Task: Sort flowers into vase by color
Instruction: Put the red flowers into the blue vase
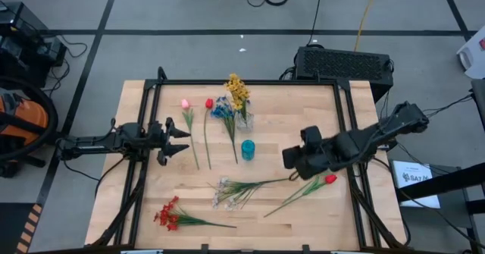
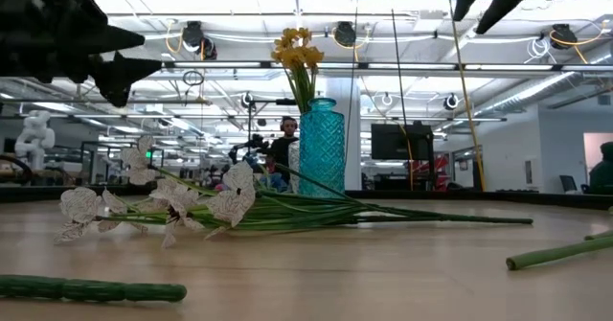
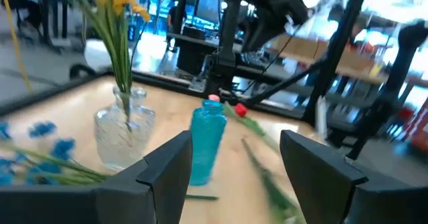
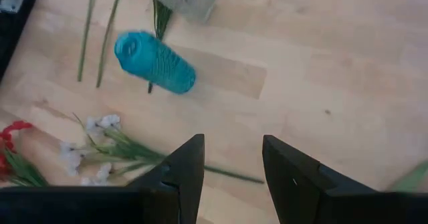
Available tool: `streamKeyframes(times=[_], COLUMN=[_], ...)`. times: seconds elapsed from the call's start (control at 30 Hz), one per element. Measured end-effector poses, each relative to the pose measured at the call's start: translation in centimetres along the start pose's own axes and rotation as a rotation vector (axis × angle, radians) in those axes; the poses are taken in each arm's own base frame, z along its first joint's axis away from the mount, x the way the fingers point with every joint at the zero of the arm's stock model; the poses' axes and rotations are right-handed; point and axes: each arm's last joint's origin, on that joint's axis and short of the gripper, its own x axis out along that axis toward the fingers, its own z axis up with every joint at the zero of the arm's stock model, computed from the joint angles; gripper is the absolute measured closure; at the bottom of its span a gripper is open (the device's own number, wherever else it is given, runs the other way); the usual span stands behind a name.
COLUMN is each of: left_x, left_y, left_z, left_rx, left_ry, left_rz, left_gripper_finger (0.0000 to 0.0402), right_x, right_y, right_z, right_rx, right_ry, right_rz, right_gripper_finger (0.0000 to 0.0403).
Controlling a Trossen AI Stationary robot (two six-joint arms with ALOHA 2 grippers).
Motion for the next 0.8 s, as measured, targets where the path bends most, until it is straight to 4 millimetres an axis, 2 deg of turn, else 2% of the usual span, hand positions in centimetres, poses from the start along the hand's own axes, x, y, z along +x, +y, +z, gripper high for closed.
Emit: streamKeyframes(times=[0.2, 0.4, 0.5, 0.63, 0.8], left_x=[0.0, 0.0, -0.1, -0.4, -0.2], left_y=[0.0, -0.1, -0.2, -0.7, -0.9], left_z=[0.0, 0.3, 0.8, 3.1, 4.8], left_rx=[-0.160, -0.265, -0.264, -0.263, -0.268], left_ry=[-0.002, -0.028, -0.050, -0.126, -0.016], left_rz=[-0.001, -0.013, -0.019, 0.004, 0.158], left_gripper_finger=[0.0168, 0.0168, 0.0168, 0.0168, 0.0168], right_x=[0.7, 1.0, 1.6, 3.5, 6.3], right_y=[0.1, 0.0, -1.0, -3.2, -7.0], right_z=[-2.6, -5.0, -5.9, -6.6, -6.2], right_rx=[0.009, 0.027, 0.047, 0.098, 0.137], right_ry=[0.002, 0.018, 0.028, 0.054, 0.037], right_rz=[-0.072, -0.065, -0.042, 0.039, 0.207], right_gripper_finger=[0.0260, 0.0260, 0.0260, 0.0260, 0.0260])
